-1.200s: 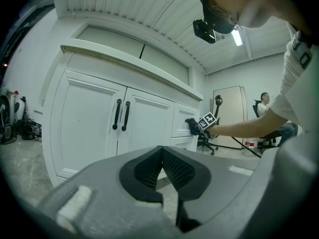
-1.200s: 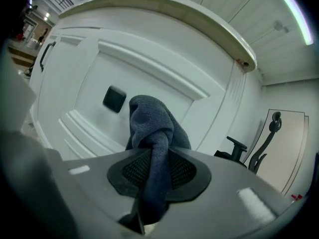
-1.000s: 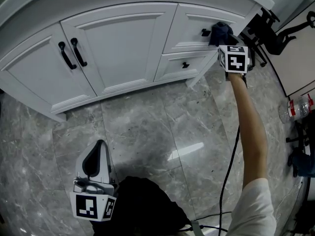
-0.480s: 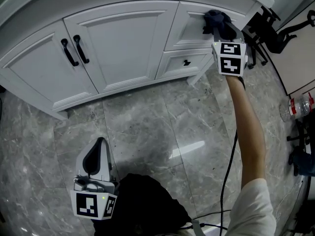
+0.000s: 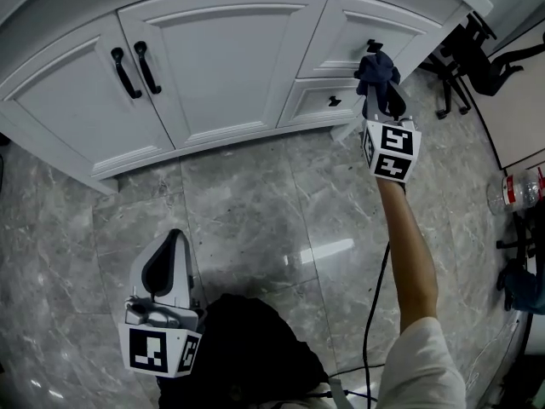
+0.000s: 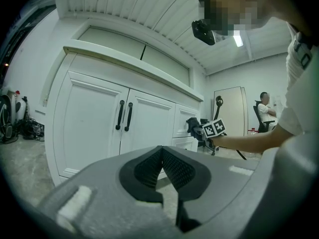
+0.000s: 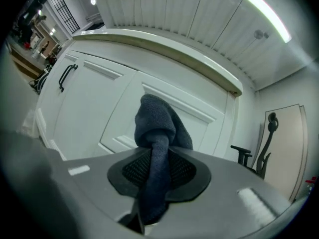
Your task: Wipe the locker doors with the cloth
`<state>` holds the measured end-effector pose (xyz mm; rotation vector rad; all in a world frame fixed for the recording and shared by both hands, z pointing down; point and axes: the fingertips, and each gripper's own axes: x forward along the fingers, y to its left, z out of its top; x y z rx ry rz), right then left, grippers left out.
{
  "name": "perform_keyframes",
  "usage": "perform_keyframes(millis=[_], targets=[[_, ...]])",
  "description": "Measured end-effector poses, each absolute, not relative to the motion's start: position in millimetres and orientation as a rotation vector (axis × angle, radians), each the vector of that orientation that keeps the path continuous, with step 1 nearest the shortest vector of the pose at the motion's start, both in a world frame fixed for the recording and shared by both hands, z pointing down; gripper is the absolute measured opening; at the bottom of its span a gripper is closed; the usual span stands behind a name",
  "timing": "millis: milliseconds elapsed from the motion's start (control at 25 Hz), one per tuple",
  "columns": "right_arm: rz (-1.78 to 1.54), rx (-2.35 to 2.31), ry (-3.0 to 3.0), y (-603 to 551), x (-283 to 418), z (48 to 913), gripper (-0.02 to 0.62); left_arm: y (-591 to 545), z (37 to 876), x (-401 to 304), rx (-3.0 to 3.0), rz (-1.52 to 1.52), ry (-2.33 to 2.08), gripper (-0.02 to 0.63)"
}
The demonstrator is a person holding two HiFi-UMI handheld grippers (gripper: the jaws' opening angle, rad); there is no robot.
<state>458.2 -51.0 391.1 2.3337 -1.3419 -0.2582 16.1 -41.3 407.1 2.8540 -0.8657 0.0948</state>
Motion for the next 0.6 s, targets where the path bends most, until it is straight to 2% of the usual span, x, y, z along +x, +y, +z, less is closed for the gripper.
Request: perform_keyframes(millis=[240, 600], targets=[[-0.132, 2.269, -1.425, -102, 470, 418, 0.083, -41, 414, 13, 2.845, 0.121, -0.880, 0.002], [-0.009, 2.375, -1.520, -99, 480, 448, 0.081, -43, 422, 19, 2.840, 0.144, -0.873, 0.002]])
